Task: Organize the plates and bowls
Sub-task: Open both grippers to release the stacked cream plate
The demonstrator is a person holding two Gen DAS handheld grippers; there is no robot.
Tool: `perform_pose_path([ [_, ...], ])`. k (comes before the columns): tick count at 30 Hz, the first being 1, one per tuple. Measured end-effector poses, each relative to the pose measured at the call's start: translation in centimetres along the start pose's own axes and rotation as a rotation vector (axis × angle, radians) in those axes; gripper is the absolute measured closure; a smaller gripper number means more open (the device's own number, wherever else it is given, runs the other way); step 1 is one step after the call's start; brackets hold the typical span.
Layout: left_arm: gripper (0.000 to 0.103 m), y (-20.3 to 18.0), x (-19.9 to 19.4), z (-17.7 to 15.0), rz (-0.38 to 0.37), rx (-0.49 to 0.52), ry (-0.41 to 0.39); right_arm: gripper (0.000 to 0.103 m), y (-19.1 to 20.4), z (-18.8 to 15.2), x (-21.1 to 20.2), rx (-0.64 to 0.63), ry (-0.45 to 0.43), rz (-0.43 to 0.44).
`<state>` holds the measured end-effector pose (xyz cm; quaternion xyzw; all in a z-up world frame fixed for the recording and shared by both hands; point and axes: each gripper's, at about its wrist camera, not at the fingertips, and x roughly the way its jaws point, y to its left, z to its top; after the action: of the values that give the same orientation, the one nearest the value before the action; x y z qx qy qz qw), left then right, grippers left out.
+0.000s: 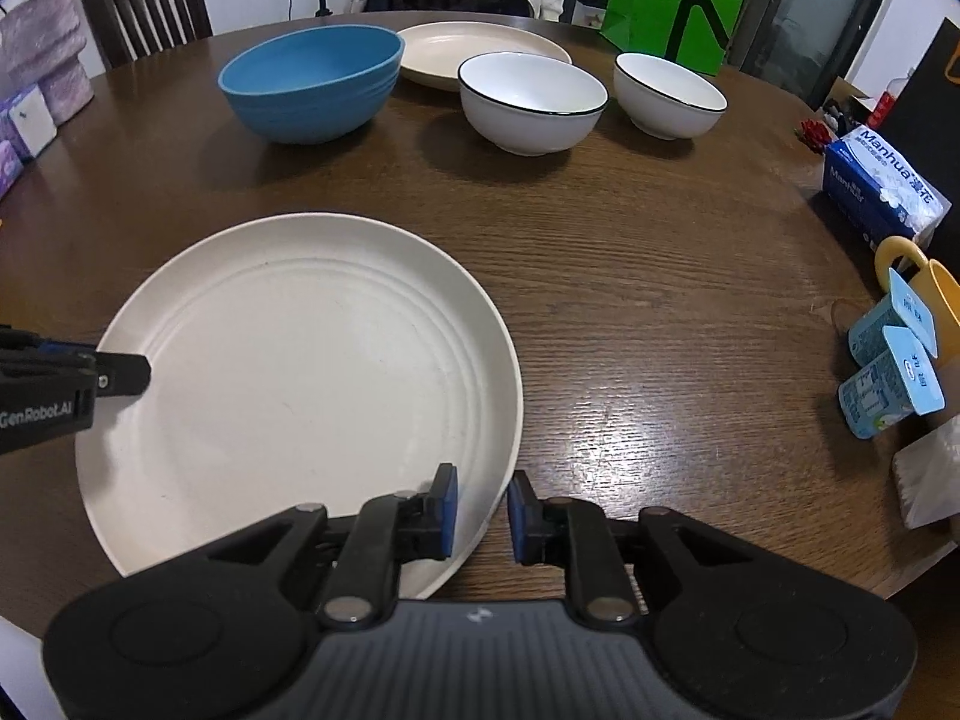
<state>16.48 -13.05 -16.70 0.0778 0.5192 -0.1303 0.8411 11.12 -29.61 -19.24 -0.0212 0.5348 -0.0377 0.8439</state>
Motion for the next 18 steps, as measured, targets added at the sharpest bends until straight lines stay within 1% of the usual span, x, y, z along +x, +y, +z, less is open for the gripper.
perform_pose_path([
  [12, 0.087, -0.9, 0.6, -0.1, 0.047, 0.043, 0.011, 0.085, 0.7, 0.0, 0.7, -0.022, 0.006, -0.021],
  [18, 0.086, -1.6, 0.6, -0.5, 0.085, 0.087, -0.033, 0.087, 1.2, -0.3, 0.7, -0.032, -0.004, -0.041],
])
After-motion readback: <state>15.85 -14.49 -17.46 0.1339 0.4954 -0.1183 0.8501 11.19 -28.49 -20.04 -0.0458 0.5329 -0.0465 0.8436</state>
